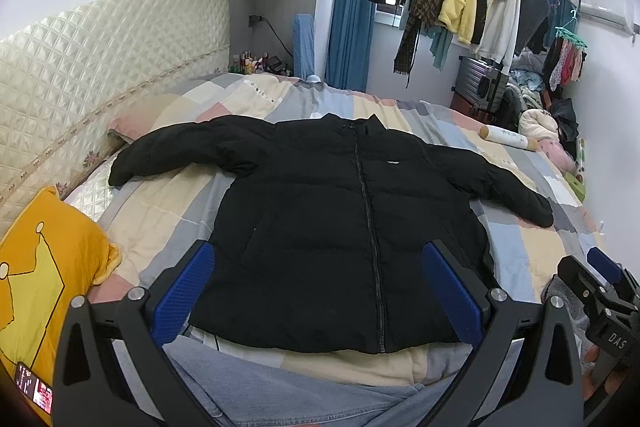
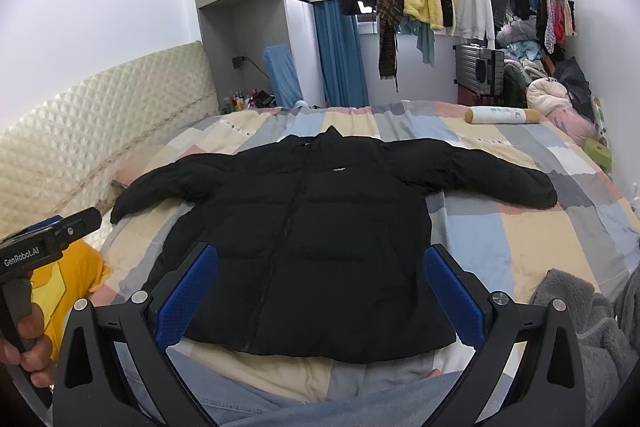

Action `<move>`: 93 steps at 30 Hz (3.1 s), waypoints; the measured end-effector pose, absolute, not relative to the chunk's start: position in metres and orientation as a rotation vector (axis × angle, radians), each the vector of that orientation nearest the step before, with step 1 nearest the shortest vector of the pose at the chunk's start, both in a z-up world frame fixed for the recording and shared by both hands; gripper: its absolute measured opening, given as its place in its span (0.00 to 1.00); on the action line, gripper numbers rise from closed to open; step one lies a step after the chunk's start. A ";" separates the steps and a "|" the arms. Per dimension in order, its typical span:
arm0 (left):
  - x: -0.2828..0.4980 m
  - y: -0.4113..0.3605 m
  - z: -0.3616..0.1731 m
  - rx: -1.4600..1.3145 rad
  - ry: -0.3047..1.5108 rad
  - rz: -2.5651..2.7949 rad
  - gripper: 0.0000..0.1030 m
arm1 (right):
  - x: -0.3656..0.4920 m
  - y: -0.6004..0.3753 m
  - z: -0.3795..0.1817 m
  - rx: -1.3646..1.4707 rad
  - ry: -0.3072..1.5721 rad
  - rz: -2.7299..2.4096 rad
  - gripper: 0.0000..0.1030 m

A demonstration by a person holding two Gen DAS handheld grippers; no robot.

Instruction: Fold large clothes

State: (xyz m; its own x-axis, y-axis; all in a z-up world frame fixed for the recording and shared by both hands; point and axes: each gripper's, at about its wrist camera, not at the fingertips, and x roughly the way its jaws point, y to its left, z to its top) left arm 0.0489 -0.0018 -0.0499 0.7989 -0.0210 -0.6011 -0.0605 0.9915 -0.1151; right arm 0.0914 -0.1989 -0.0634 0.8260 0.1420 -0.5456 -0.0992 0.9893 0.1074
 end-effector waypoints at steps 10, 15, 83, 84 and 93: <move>0.046 -0.005 -0.047 -0.132 0.644 0.018 1.00 | 0.089 -0.203 -0.061 0.080 0.579 0.120 1.00; 0.046 -0.005 -0.046 -0.135 0.648 0.015 1.00 | 0.089 -0.204 -0.061 0.080 0.580 0.120 1.00; 0.163 -0.021 -0.024 -0.092 0.543 -0.114 1.00 | 0.188 -0.271 -0.065 0.168 0.570 0.005 1.00; 0.168 -0.019 -0.032 -0.093 0.552 -0.108 1.00 | 0.192 -0.276 -0.067 0.173 0.566 -0.005 1.00; 0.202 -0.013 -0.083 -0.094 0.602 -0.125 1.00 | 0.246 -0.345 -0.080 0.183 0.454 -0.093 1.00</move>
State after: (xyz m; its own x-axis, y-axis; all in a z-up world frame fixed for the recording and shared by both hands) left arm 0.2018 -0.0133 -0.0831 0.8168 -0.1444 -0.5585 0.0898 0.9882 -0.1242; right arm 0.2464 -0.3446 -0.0797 0.8950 -0.0482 -0.4434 0.1296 0.9794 0.1551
